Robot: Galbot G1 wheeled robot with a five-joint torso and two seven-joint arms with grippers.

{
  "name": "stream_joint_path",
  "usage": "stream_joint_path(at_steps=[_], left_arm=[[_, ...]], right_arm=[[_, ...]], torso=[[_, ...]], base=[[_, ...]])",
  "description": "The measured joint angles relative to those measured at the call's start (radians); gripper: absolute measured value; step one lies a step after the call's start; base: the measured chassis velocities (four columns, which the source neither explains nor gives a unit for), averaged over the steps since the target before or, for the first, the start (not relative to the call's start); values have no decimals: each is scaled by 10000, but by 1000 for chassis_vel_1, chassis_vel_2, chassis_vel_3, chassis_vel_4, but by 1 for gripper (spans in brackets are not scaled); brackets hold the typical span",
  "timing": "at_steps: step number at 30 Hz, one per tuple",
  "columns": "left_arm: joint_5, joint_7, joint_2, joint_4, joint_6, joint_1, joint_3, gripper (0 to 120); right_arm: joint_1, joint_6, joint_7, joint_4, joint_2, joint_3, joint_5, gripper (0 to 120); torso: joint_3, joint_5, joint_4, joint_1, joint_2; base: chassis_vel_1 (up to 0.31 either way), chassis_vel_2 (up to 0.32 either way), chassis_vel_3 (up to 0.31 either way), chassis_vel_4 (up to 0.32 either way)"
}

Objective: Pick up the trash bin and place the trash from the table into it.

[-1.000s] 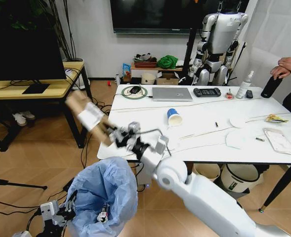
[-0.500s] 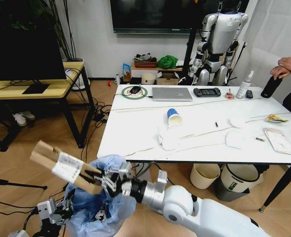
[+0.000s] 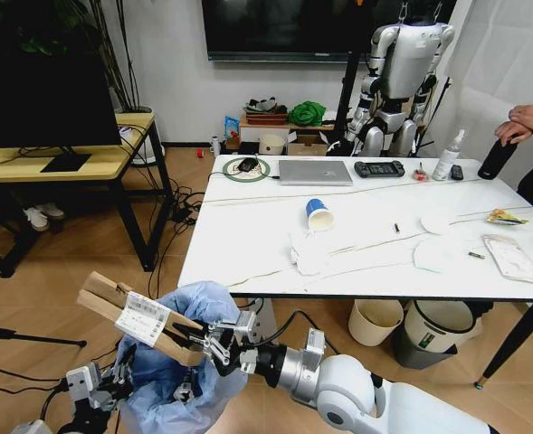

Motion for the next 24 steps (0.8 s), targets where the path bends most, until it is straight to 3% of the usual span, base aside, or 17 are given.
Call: stream_joint_path(at_steps=[6,9,11,15,16,21,24], left_arm=[[7,-9,-10,-1,4,20,6,0],[8,-9,-11,-3,5,21,6,0],[20,-10,-21,-16,5,23,15,0],[88,-11,-54,-28,6,40,58,0],[88,-11,-54,-28,6,40,58,0],[186,25,-89,-29,-29,23,134,0],[185,39,-74,-27,-43,3,139,0]], right_arm=[[-246,89,19,79,-27,158,-217,36],[-255,94,22,87,-29,167,-223,36],[-310,121,64,164,-25,280,-253,56],[-181,-177,600,386,284,1065,-219,74],[-181,-177,600,386,284,1065,-219,74],[442,-2929,2421,-746,903,3692,-959,94],[550,-3301,2586,-1813,929,4384,-1437,98]], torso=[[0,0,0,0,0],[0,0,0,0,0],[0,-1,0,0,0],[0,-1,0,0,0],[0,-1,0,0,0],[1,-1,0,1,0],[1,1,1,1,-1]], base=[[0,0,0,0],[0,0,0,0],[0,0,0,0],[0,0,0,0],[0,0,0,0],[0,0,0,0],[0,0,0,0]])
